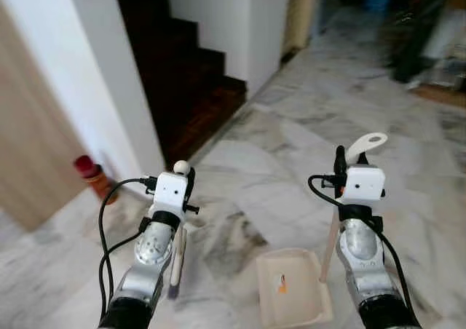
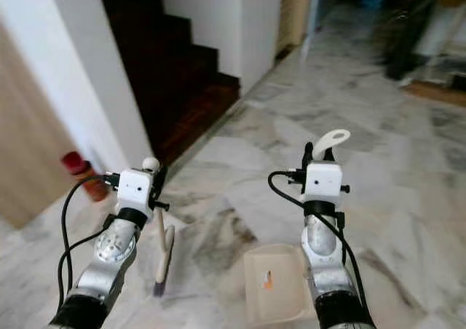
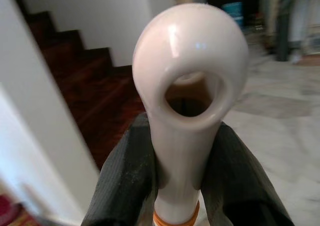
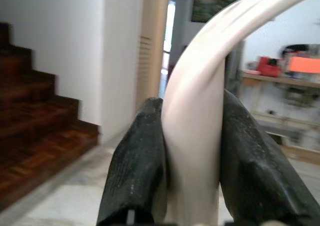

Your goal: Sweep floor

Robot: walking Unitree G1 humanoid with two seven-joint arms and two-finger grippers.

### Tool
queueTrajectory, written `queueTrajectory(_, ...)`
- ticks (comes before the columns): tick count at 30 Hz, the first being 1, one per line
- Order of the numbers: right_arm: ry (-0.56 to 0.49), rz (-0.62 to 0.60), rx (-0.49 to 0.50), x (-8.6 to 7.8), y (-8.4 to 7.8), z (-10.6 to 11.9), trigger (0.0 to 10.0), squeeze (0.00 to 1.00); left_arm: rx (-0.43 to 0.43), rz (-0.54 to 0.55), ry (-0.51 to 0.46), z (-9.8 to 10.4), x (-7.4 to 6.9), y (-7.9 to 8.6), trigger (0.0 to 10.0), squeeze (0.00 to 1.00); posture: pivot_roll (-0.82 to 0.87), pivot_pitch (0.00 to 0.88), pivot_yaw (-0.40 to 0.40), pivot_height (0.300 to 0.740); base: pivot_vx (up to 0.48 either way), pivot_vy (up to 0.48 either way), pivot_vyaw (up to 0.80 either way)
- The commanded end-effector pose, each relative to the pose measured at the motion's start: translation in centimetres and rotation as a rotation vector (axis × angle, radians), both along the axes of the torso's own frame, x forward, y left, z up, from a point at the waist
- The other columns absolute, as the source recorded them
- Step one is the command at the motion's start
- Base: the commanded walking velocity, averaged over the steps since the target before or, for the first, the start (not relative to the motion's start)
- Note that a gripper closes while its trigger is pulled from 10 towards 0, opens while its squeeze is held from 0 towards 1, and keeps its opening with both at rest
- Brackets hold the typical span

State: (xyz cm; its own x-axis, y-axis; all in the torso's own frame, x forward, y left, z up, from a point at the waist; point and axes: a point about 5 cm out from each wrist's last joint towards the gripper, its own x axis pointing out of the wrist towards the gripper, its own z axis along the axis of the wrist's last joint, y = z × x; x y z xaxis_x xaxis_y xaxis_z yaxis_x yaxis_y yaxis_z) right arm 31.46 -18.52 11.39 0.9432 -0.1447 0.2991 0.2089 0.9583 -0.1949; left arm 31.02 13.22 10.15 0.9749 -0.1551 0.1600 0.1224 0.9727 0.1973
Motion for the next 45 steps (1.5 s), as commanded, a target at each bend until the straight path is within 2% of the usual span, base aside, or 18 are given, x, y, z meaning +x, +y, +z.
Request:
queueTrajectory(1, -0.026, 0.011, -0.002, 0.13, 0.31, 0.56, 10.0, 0.00, 0.016, -0.005, -0.062, 1.27, 0.29, 0.14, 10.0, 0.00, 0.01, 0.000, 0.062, 0.740, 0.000, 0.000, -0.80)
queueTrajectory(45, -0.019, 0.005, 0.008, 0.05, 0.55, 0.44, 10.0, 0.00, 0.004, -0.012, -0.069, 1.54, 0.45, -0.16, 10.0, 0.00, 0.01, 0.000, 0.065, 0.740, 0.000, 0.000, -0.80)
